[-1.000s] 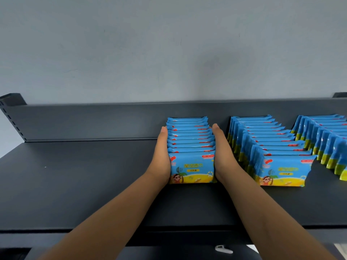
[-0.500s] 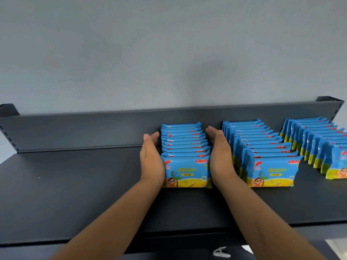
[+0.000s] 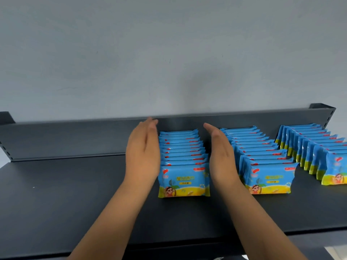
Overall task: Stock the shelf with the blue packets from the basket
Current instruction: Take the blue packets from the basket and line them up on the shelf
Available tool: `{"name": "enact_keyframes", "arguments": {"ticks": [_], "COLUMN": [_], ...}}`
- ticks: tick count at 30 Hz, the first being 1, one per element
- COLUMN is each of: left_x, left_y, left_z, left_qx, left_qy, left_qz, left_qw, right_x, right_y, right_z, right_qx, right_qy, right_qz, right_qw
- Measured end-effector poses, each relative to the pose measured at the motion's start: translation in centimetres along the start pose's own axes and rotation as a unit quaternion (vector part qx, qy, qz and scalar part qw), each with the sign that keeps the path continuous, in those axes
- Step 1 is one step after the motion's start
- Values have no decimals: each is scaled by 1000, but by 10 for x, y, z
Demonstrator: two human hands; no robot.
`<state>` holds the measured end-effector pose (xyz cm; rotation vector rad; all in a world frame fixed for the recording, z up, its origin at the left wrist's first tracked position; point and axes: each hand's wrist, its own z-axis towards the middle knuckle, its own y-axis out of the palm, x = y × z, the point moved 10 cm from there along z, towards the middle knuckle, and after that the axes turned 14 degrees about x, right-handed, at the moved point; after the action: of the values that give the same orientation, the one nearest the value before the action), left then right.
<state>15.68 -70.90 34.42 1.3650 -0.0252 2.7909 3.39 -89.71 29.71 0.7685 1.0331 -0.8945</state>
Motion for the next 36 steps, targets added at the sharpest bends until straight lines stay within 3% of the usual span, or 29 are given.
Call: {"name": "enact_keyframes", "arguments": {"ticks": [1,3,6,8,12,14,16,18,19,21,23,25,27,30,36], "left_x": [16,33,36,38,47,62,77,88,84,67,50,38,29,14,10], "left_y": [4,17,39,58,96,113,131,144,149,157,166,171,175,188,203], "left_z": [-4,-18,-43,-63,-99,-113,-131,-147,-154,-168,-184,-195,-201,-204,-186], "left_qx": [-36,-89,-123,-143,-164,-162,-158,-142,-129,-98,-38,26,62,63,-22], "left_qy": [82,218,277,278,292,284,269,215,150,-60,-260,-359,-409,-443,-351], "left_qz": [78,247,358,367,362,325,281,252,224,104,-41,-91,-111,-127,-37], "left_qw": [993,940,883,876,870,887,908,933,954,988,964,929,904,885,935], "right_x": [-15,-38,-56,-60,-61,-61,-56,-45,-39,-16,7,38,85,93,73], "right_y": [3,11,2,-21,-81,-112,-144,-173,-187,-206,-216,-220,-221,-217,-184], "right_z": [-7,-23,-34,-31,-16,-4,9,22,29,40,48,56,65,70,67], "right_qx": [-27,-85,-95,-74,-45,-35,-24,-8,8,31,37,36,24,33,-25], "right_qy": [-59,-176,-298,-323,-330,-314,-277,-202,-159,-52,25,99,200,257,313], "right_qz": [-43,-168,-339,-395,-440,-435,-390,-293,-230,-109,-54,-34,17,83,147], "right_qw": [997,966,887,857,834,843,878,934,960,992,997,994,979,962,938]}}
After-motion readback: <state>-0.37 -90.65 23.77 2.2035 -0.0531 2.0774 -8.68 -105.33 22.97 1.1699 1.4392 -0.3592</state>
